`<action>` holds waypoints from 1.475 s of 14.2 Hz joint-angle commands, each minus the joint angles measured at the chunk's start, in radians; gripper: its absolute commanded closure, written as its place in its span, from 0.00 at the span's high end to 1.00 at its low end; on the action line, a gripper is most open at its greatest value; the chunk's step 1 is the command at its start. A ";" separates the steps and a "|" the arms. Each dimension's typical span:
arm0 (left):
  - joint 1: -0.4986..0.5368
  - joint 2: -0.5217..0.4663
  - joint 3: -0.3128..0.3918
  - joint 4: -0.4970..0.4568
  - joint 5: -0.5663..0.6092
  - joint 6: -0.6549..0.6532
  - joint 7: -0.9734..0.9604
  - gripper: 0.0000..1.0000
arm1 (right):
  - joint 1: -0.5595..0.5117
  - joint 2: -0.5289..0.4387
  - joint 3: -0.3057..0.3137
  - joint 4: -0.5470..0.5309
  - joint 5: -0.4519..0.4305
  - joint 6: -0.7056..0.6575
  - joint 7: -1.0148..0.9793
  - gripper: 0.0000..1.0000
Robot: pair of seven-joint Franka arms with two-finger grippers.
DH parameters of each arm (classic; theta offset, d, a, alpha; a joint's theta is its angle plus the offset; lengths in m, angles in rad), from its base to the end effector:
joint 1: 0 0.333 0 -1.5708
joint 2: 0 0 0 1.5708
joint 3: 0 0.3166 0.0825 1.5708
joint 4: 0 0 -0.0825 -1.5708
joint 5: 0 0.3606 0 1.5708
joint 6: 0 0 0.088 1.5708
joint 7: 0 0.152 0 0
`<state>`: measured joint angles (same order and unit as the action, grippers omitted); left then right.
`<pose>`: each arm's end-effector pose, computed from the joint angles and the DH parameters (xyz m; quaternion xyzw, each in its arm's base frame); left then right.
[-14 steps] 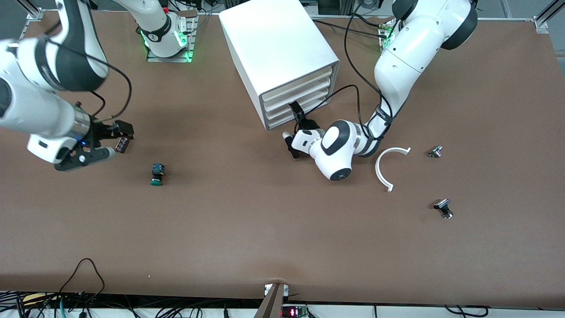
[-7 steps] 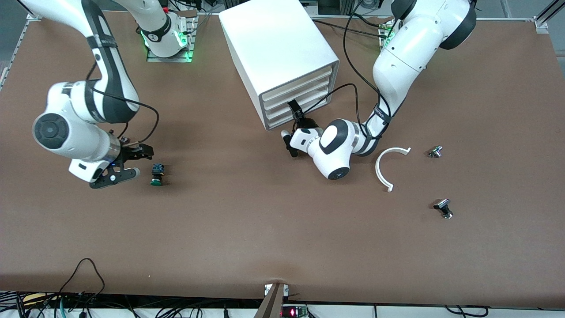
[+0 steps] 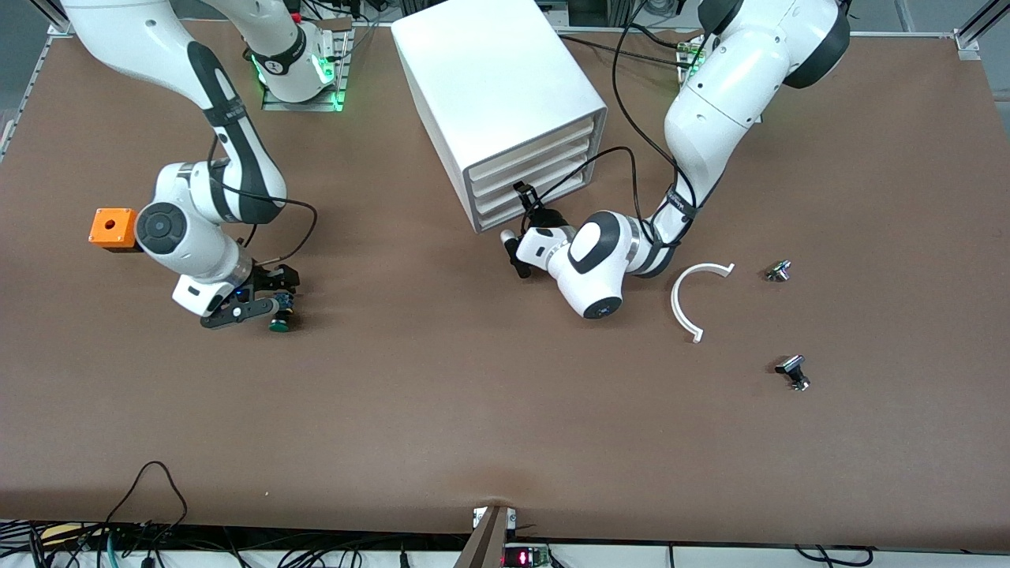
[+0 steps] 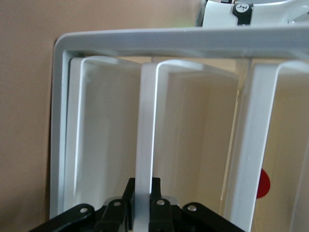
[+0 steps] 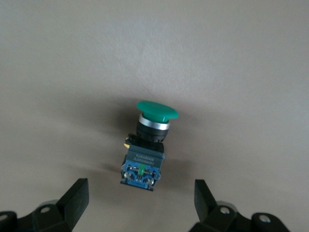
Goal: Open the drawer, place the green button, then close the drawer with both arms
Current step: 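Pull the drawer open with the left gripper while the right gripper grasps the button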
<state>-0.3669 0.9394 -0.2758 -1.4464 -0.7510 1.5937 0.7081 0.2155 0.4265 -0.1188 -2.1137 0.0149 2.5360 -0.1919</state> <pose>0.4410 -0.4309 0.1445 0.7284 -0.3895 -0.3259 0.4600 0.5634 0.0536 0.1858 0.9895 0.1429 -0.0015 0.0202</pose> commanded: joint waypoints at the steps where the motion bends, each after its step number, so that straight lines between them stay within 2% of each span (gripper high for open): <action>1: -0.001 -0.007 0.015 0.000 0.019 -0.001 -0.010 0.00 | -0.004 0.020 0.008 -0.019 0.019 0.050 0.034 0.95; 4: -0.003 -0.005 0.035 0.003 0.025 0.000 -0.030 0.00 | 0.001 0.037 0.008 -0.011 0.062 0.064 0.037 0.86; 8: -0.004 0.002 0.079 0.044 0.025 0.002 -0.033 0.00 | -0.001 0.052 0.010 0.014 0.074 0.066 0.037 0.79; 11: -0.004 0.002 0.110 0.083 0.027 0.000 -0.047 0.00 | -0.001 0.057 0.011 0.018 0.083 0.066 0.034 0.60; 14: -0.004 0.002 0.142 0.107 0.035 0.000 -0.048 0.00 | -0.004 0.066 0.011 0.028 0.085 0.066 0.034 0.59; 16: -0.004 0.004 0.162 0.124 0.036 0.000 -0.050 0.00 | -0.004 0.075 0.010 0.038 0.091 0.066 0.034 0.54; 17: -0.003 0.002 0.171 0.127 0.047 0.002 -0.050 0.00 | -0.004 0.081 0.011 0.043 0.092 0.066 0.034 0.47; 21: 0.005 0.013 0.217 0.172 0.050 0.000 -0.042 0.00 | -0.007 0.084 0.011 0.057 0.092 0.060 0.025 0.07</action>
<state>-0.3621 0.9380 -0.1000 -1.3238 -0.7440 1.5549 0.7099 0.2159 0.4934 -0.1142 -2.0844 0.0953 2.5931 -0.1617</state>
